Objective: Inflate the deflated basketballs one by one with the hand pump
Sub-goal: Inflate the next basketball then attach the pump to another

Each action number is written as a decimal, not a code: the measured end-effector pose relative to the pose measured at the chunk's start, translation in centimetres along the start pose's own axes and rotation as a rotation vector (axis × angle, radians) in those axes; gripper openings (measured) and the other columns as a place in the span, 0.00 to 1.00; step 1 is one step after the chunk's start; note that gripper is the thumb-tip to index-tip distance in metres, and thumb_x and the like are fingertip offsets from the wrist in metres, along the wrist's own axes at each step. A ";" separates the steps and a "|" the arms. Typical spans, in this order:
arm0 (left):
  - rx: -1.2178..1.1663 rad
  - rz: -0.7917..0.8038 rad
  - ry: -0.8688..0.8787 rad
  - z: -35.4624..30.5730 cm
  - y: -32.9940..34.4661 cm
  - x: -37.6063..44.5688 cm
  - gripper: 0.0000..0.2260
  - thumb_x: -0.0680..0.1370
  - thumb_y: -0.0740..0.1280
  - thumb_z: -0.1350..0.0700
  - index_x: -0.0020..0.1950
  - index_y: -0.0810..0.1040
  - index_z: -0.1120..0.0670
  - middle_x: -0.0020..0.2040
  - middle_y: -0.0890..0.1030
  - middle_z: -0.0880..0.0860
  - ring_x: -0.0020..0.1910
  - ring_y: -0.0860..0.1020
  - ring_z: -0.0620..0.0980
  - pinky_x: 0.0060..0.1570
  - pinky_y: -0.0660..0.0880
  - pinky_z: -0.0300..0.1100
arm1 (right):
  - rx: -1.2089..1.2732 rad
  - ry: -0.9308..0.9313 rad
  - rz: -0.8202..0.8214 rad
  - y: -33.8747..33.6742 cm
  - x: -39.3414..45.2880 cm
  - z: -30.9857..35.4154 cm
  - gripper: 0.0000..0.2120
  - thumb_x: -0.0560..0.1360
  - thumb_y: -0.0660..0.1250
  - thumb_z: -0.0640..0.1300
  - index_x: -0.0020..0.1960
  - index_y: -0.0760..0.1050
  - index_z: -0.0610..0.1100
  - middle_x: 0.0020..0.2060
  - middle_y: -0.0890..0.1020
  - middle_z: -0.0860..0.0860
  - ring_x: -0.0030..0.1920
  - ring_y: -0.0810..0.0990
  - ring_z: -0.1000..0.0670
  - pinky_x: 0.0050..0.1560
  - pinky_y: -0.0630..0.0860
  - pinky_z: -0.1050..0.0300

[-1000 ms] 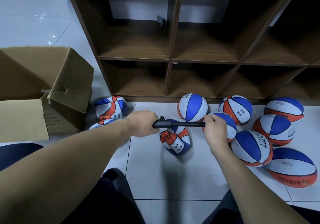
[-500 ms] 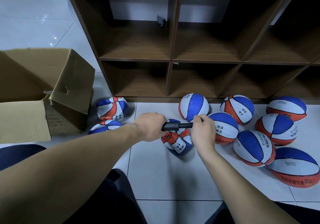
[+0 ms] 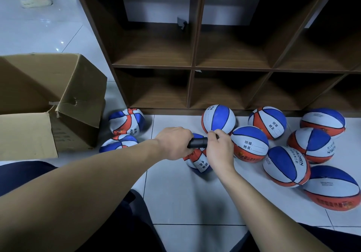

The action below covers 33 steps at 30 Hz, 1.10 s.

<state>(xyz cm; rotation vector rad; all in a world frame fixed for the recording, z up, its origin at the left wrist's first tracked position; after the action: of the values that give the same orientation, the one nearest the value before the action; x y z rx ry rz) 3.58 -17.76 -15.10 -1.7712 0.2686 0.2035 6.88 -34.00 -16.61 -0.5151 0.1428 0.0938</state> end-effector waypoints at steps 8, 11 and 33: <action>-0.020 0.024 -0.039 2.9 -0.2 0.0 0.09 0.81 0.67 0.44 0.46 0.78 0.48 0.38 0.79 0.47 0.39 0.79 0.53 0.36 0.70 0.44 | -0.006 0.044 -0.041 -2.9 2.2 -0.8 0.16 0.80 0.62 0.41 0.35 0.63 0.42 0.29 0.66 0.49 0.34 0.63 0.47 0.36 0.62 0.48; -0.020 0.064 -0.070 4.6 0.0 0.0 0.09 0.81 0.68 0.44 0.46 0.79 0.48 0.38 0.80 0.47 0.40 0.80 0.52 0.34 0.70 0.44 | 0.037 0.109 -0.091 -4.9 3.3 -1.6 0.16 0.79 0.63 0.39 0.34 0.63 0.44 0.30 0.66 0.48 0.34 0.63 0.46 0.37 0.61 0.48; -0.001 0.043 -0.020 0.5 0.3 -0.2 0.10 0.81 0.67 0.47 0.43 0.76 0.51 0.37 0.76 0.49 0.34 0.73 0.48 0.31 0.64 0.43 | -0.013 0.013 -0.071 -0.2 -0.8 -0.1 0.15 0.82 0.61 0.42 0.37 0.68 0.42 0.33 0.74 0.48 0.37 0.70 0.46 0.38 0.68 0.48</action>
<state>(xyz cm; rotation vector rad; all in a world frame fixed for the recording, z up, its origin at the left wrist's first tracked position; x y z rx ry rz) 3.27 -17.33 -15.40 -1.7647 0.2929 0.2522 6.06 -34.26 -16.47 -0.5335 0.1366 0.0223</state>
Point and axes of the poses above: each hand's wrist, its own x-axis towards the middle knuckle, its own y-axis out of the palm, z = x × y, the point moved 3 cm from there along x, towards the middle knuckle
